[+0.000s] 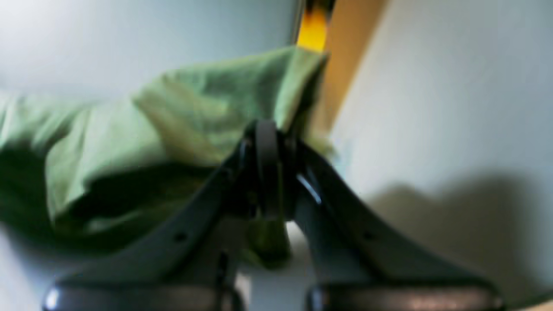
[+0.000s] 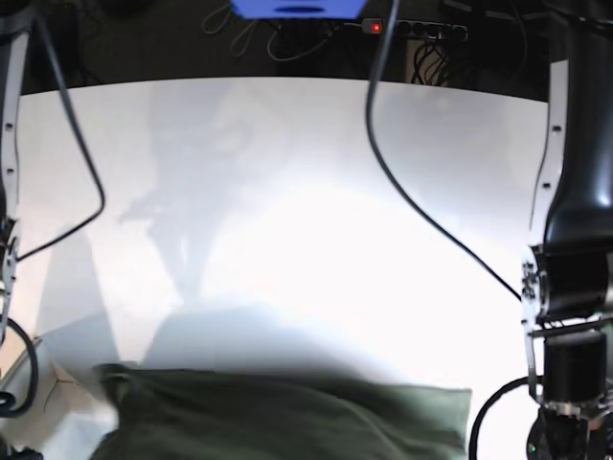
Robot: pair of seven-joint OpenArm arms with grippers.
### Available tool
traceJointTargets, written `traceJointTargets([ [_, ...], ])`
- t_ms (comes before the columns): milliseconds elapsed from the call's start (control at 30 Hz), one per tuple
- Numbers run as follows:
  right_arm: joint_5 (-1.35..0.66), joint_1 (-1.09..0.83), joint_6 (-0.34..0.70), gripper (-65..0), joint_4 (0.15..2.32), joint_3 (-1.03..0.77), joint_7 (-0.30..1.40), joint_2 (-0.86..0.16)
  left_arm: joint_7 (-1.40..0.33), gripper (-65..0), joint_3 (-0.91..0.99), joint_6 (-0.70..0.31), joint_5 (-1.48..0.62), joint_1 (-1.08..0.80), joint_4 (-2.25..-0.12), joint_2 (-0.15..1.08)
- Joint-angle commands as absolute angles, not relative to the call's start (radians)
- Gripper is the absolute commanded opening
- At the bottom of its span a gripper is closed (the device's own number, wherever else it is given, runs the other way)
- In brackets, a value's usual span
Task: Layout the t-shirt on the table in an organized manner, then fold the t-shirt properly
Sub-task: 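Lift the shirt with both grippers and lay it down spread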
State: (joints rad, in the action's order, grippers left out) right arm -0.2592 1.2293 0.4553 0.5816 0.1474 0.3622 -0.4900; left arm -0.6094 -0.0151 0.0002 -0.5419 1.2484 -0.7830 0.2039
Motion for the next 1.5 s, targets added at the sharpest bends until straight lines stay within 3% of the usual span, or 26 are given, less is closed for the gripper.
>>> traceJointTargets([
  [0, -0.280, 1.306, 0.449, -65.0, 0.613, 0.140, 0.300, -0.512, -0.582, -64.8, -0.015, -0.005, -0.549, 1.291, -0.814, 0.209],
  [133, -0.283, 1.306, 0.449, -65.0, 0.619, 0.110, 0.300, -0.542, -0.584, -64.8, -0.015, -0.005, -0.550, 1.193, -0.834, 0.219],
  [267, -0.283, 1.273, 0.449, -65.0, 0.700, -0.045, 0.300, -0.550, -0.584, -64.8, -0.013, -0.002, -0.550, 1.026, -0.917, 0.248],
  [567, -0.283, 0.782, 0.452, -65.0, 1.087, -0.243, 0.410, -0.489, -0.642, -64.8, 0.015, 0.002, -0.549, 0.728, -1.161, 0.262],
  [800, -0.283, 0.386, 0.452, -65.0, 1.438, -0.340, 0.493, -0.364, -0.799, -64.8, 0.220, -0.004, -0.549, 0.513, -1.311, 0.237],
  [1067, -0.283, 0.004, 0.452, -65.0, 1.678, -0.390, 0.527, -0.236, -0.816, -64.8, 0.246, -0.004, -0.539, 0.174, -1.580, 0.245],
  [1300, -0.283, -0.237, 0.453, -65.0, 1.819, -0.390, 0.526, -0.228, -0.871, -64.8, 0.248, -0.005, -0.538, -0.059, -1.744, 0.271],
  [1467, -0.283, -0.294, 0.483, -65.0, 1.839, -0.460, 0.524, -0.226, -0.860, -64.8, 0.278, -0.005, -0.547, -0.117, -1.750, 0.332],
])
